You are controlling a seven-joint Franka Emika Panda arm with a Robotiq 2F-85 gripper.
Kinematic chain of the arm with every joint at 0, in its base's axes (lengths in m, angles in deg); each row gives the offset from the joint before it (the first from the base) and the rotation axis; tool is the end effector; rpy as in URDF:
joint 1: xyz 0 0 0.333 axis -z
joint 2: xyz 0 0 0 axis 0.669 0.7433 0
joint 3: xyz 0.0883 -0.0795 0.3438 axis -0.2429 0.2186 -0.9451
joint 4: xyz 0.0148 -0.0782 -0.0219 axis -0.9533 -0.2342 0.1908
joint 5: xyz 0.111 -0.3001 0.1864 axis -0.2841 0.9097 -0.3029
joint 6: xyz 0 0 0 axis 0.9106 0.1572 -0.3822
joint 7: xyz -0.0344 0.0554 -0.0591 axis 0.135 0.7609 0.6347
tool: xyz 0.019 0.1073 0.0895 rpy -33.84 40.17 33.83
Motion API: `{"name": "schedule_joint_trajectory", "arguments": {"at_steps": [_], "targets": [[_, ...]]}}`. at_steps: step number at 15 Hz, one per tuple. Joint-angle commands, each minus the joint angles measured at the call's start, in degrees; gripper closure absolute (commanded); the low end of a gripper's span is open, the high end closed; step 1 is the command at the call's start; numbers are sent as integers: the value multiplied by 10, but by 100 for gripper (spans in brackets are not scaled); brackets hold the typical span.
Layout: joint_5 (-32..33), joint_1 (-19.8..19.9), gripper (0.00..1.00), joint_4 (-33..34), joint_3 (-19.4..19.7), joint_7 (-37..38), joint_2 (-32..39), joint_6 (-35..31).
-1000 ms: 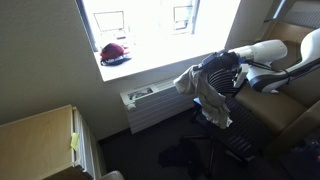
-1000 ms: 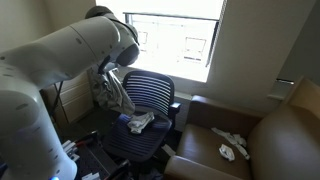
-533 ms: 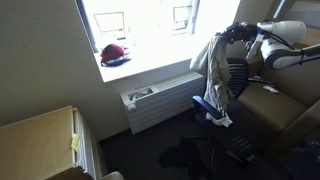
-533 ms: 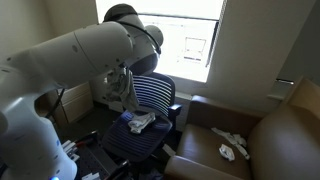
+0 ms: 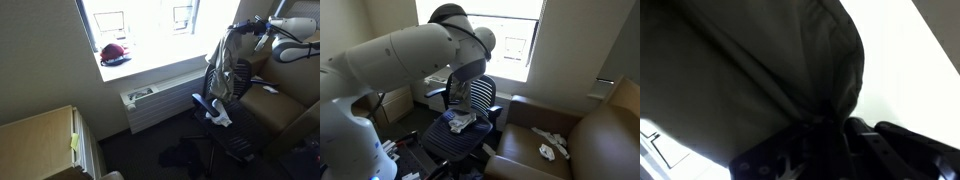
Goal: Hang the brown clothing on the armrest of the black chair
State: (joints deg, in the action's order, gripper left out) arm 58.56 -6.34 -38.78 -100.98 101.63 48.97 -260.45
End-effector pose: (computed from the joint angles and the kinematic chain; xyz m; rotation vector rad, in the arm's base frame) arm 0.6999 0.1855 0.3834 -1.8317 -0.2285 -1.1882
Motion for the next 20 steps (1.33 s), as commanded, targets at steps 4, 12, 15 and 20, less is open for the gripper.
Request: {"name": "schedule_joint_trajectory", "arguments": {"at_steps": [4, 12, 15, 20], "targets": [[-159, -33, 99, 47, 36, -253, -32, 1], [-181, -58, 99, -185, 51, -176, -60, 1], [-186, -100, 99, -247, 43, -155, -47, -2], [-326, -260, 99, -228, 111, -224, -72, -3]]}}
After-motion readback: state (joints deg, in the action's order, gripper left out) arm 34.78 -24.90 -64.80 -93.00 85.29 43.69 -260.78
